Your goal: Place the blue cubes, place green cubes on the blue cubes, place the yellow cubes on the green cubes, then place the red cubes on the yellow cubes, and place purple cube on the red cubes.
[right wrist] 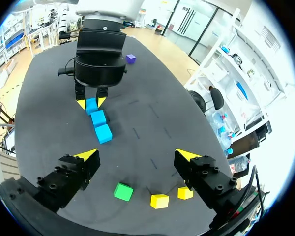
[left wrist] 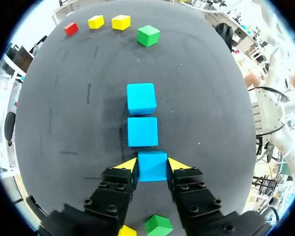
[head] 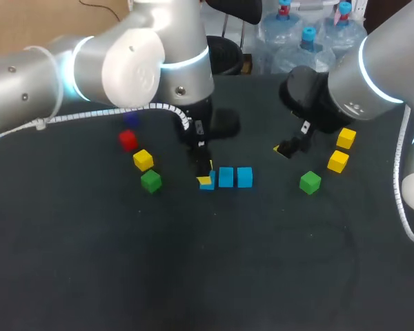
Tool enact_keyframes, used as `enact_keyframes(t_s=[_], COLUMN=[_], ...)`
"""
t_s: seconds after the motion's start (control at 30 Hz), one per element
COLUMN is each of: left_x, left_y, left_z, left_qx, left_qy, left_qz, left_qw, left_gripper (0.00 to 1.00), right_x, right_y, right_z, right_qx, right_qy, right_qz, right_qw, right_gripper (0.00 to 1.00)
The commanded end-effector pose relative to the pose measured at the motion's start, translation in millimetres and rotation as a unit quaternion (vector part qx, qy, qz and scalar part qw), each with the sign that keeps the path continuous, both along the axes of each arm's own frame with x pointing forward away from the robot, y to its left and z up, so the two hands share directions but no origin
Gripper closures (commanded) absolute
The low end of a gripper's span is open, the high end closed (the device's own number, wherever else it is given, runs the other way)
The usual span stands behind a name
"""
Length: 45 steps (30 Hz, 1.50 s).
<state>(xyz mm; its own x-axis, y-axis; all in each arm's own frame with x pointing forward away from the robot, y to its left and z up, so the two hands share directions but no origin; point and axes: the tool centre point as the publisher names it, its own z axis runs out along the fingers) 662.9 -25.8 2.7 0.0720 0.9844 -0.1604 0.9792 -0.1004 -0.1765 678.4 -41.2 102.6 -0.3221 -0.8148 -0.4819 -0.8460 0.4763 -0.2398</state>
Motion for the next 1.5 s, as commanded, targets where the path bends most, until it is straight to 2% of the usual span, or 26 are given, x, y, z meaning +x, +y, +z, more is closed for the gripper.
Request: enact_keyframes(t_s=[0.03,0.57,1.5], left_x=[7.6,12.4,9.1], left_y=[-2.2,2.3,-0.2], left_z=[-1.4,-5.0,-4.0], left_qx=[0.007,0.005,0.003], left_qy=[0.007,0.020,0.026], left_qz=[0.002,0.033,0.036], left_qw=[1.000,0.999,0.999], left_gripper=[1.00,1.00,1.00], right_x=[-3.1,-3.1,-3.1], right_y=[-0.3,-0.3,-0.3], right_z=[-0.5,-0.5,-0.5], right_qx=[0.000,0.000,0.000], right_qy=[-0.005,-0.005,-0.005], right_qz=[-0.003,-0.003,-0.003], right_qw=[1.000,1.000,1.000], right_gripper=[0.00,0.00,0.00])
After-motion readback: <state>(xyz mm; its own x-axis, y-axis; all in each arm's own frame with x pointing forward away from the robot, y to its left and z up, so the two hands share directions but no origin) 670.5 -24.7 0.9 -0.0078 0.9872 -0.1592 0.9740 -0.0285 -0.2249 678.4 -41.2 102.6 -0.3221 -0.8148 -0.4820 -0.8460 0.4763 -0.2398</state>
